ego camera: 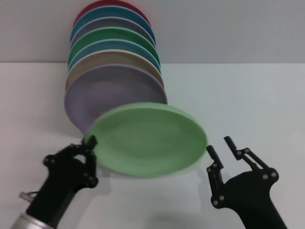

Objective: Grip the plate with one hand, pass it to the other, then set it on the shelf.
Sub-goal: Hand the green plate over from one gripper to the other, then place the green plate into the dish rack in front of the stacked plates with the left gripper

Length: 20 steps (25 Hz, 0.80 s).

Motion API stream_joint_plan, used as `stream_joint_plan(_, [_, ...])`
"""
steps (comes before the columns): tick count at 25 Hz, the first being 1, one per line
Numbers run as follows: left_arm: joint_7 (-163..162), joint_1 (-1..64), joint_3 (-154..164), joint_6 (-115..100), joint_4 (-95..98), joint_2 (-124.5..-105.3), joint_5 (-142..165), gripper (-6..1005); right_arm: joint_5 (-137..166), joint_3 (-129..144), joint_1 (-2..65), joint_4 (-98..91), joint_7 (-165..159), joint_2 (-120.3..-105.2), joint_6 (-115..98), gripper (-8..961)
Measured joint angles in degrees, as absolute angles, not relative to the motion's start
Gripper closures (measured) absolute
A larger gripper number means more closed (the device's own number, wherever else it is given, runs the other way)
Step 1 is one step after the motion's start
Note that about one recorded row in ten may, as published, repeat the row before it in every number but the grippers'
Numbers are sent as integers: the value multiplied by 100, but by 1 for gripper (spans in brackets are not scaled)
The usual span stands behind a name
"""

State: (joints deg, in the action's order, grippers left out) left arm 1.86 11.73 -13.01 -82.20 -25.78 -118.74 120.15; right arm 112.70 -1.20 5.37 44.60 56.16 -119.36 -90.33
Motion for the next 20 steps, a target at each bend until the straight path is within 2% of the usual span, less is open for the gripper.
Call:
stream_joint_plan(8, [-280, 977, -1576, -9284, -2403, -11821, 12021, 961, 11238, -147, 606, 4119, 5227, -11964, -8739, 687])
stream_joint_plan(20, [-320, 1478, -2138, -9294, -1882, -11862, 12014, 960, 11013, -300, 873, 3603, 4533, -11948, -8741, 688])
